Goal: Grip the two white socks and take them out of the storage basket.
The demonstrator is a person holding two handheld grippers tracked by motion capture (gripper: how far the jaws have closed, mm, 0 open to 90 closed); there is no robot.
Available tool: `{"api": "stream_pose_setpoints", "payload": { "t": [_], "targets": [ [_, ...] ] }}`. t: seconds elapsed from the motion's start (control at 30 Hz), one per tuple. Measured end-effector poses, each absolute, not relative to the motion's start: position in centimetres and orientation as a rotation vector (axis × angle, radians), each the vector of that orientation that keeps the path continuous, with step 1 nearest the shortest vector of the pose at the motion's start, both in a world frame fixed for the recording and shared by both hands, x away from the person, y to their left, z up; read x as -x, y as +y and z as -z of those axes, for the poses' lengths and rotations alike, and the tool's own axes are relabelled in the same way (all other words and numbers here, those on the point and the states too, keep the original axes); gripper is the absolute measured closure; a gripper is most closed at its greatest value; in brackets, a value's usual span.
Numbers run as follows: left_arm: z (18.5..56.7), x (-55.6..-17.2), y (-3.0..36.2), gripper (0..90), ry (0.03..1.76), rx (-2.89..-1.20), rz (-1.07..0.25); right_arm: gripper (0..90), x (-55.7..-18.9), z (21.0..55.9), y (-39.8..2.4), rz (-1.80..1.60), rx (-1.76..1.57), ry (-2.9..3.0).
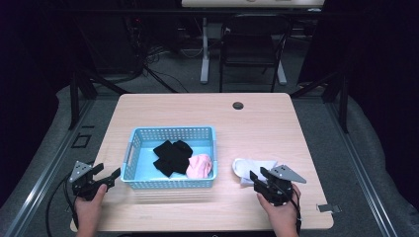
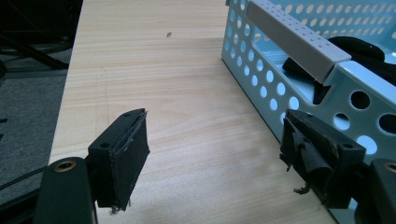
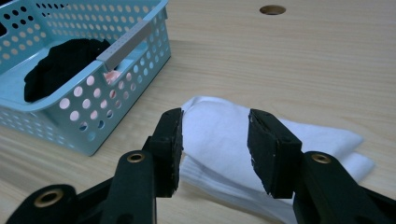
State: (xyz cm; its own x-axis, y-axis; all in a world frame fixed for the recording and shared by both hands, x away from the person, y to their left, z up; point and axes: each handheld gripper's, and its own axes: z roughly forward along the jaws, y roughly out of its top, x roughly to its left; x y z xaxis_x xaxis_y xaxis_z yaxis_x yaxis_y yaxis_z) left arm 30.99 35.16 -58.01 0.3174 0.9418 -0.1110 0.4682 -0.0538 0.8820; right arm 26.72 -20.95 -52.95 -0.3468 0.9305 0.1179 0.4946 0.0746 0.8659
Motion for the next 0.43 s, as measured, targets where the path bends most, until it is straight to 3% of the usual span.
{"api": "stream_pose_setpoints", "payload": {
  "t": [0.43],
  "targets": [
    [58.0,-31.0,35.2,23.2,1.295,-1.669,-0.653,55.1,-27.0,54.7,-18.3,-1.193,-1.339,1.993]
  ]
}}
